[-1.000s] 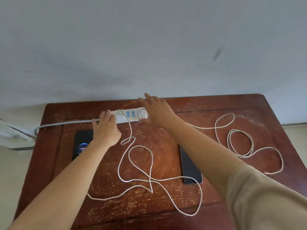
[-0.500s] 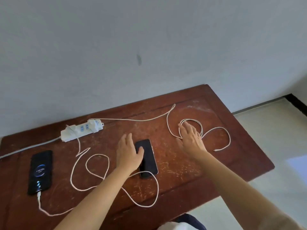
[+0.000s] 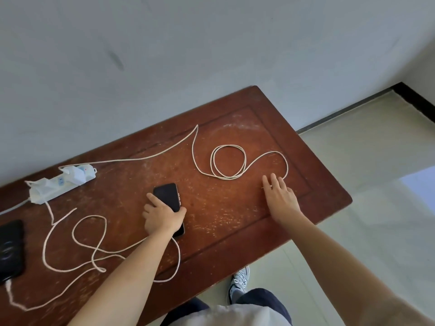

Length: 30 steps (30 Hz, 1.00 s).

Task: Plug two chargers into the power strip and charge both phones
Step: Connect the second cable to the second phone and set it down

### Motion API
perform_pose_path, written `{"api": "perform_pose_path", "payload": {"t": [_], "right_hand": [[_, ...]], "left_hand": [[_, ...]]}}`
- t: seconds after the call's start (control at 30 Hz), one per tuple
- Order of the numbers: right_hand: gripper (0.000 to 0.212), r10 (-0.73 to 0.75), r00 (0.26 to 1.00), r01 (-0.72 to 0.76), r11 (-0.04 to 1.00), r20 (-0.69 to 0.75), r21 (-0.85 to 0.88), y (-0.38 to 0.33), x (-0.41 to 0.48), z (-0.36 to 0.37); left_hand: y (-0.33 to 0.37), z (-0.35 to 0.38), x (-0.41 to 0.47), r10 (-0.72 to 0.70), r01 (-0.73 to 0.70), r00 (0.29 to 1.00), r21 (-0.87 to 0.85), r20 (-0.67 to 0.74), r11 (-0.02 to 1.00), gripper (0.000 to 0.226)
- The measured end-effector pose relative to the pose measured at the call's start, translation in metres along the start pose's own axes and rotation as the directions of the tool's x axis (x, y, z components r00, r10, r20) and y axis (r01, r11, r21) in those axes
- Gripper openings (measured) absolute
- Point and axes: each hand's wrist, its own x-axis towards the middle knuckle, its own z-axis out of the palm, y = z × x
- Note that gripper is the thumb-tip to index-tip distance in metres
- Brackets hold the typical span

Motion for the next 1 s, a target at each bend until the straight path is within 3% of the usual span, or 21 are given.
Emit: {"api": "perform_pose_path", "payload": {"t": [0.07, 0.17, 0.23, 0.33, 0.4, 0.47, 0.53, 0.63, 0.73, 0.87, 0.93, 1.0], "right_hand": [[0.061, -0.027, 0.998, 0.024, 0.999, -0.052, -0.046, 0.000, 0.002, 0.002], [0.017, -0.097, 0.987, 0.077, 0.986, -0.130, -0.150, -0.006, 0.003, 0.001], [0.019, -0.127, 0.983, 0.106, 0.983, -0.136, -0.152, -0.014, 0.005, 0.002], [0.021, -0.107, 0.973, 0.119, 0.992, -0.203, 0.050, -0.033, 0.007, -0.003], [0.023, -0.039, 0.963, 0.118, 0.950, -0.268, 0.289, -0.052, 0.005, -0.015], [0.024, 0.029, 0.944, 0.143, 0.861, -0.328, 0.488, -0.075, 0.000, -0.034], [0.026, 0.061, 0.918, 0.212, 0.760, -0.392, 0.615, -0.100, -0.008, -0.054], [0.026, 0.084, 0.892, 0.324, 0.567, -0.444, 0.757, -0.137, -0.023, -0.081], [0.022, 0.137, 0.898, 0.348, 0.364, -0.419, 0.864, -0.171, -0.043, -0.103], [0.018, 0.162, 0.933, 0.323, 0.021, -0.322, 0.946, -0.203, -0.075, -0.119], [0.023, 0.178, 0.948, 0.279, -0.070, -0.263, 0.958, -0.212, -0.088, -0.123], [0.024, 0.192, 0.958, 0.240, -0.135, -0.212, 0.961, -0.219, -0.097, -0.127]], "left_hand": [[0.002, 0.002, -0.005, 0.015, -0.016, 1.000, -0.035, -0.024, 0.999, 0.124], [0.003, 0.002, -0.015, 0.033, -0.041, 0.997, -0.101, -0.070, 0.994, 0.117], [0.005, -0.003, -0.022, 0.051, -0.074, 0.992, -0.203, -0.118, 0.976, 0.103], [0.008, -0.022, -0.027, 0.074, -0.150, 0.981, -0.460, -0.180, 0.875, 0.083], [0.009, -0.041, -0.026, 0.050, -0.109, 0.993, -0.710, -0.103, 0.696, 0.074], [0.007, -0.064, -0.025, 0.080, 0.073, 0.991, -0.922, 0.111, 0.381, 0.069], [-0.001, -0.089, -0.022, 0.181, 0.253, 0.946, -0.962, 0.269, 0.108, 0.055], [-0.018, -0.119, -0.020, 0.352, 0.346, 0.890, -0.932, 0.290, -0.109, 0.047], [-0.038, -0.140, -0.022, 0.459, 0.361, 0.857, -0.908, 0.234, -0.211, 0.042], [-0.060, -0.164, -0.020, 0.527, 0.277, 0.840, -0.937, 0.129, -0.212, 0.054], [-0.064, -0.174, -0.021, 0.544, 0.299, 0.828, -0.927, 0.135, -0.226, 0.067], [-0.065, -0.178, -0.022, 0.533, 0.362, 0.831, -0.884, 0.161, -0.296, 0.062]]}}
